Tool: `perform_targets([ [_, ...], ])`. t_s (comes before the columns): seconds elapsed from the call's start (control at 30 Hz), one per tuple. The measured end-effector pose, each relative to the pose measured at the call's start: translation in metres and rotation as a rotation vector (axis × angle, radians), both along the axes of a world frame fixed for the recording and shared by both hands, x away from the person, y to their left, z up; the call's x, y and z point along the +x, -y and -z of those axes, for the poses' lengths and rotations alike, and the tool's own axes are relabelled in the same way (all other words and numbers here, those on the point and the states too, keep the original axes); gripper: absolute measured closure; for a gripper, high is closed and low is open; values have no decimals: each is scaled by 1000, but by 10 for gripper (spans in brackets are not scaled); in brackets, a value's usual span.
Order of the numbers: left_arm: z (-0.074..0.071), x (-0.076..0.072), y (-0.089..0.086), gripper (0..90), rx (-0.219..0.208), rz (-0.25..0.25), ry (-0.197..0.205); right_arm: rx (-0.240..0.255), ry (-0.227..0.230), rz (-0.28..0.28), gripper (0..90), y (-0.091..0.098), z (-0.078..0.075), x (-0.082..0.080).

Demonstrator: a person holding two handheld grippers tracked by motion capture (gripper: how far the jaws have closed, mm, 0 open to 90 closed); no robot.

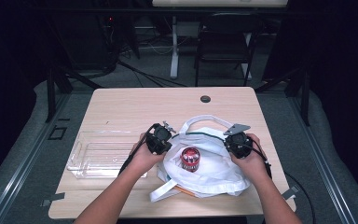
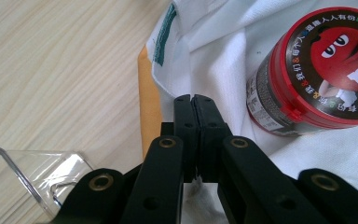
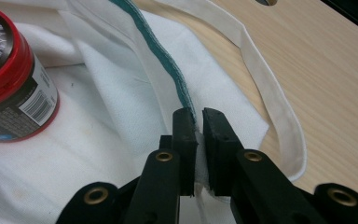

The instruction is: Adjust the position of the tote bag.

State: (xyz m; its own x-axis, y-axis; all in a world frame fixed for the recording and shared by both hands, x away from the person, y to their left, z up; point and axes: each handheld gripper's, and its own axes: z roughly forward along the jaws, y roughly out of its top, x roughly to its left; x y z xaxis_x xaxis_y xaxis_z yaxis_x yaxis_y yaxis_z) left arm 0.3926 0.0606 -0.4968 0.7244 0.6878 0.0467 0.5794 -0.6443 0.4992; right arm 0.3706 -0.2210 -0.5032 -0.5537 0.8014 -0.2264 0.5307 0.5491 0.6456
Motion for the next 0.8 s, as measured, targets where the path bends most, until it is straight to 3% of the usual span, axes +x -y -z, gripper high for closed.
perform_targets([
  [0.33,1,0,2,895,3,3,-8,29,-44,30,840,5,5,8],
  [0.5,3,1,4,894,13,3,-10,63,-44,42,839,7,6,8],
  [0.67,4,1,6,893,19,0,-15,58,-46,47,838,7,7,7],
  [0.8,1,2,7,892,25,4,-18,102,-54,55,834,8,5,6],
])
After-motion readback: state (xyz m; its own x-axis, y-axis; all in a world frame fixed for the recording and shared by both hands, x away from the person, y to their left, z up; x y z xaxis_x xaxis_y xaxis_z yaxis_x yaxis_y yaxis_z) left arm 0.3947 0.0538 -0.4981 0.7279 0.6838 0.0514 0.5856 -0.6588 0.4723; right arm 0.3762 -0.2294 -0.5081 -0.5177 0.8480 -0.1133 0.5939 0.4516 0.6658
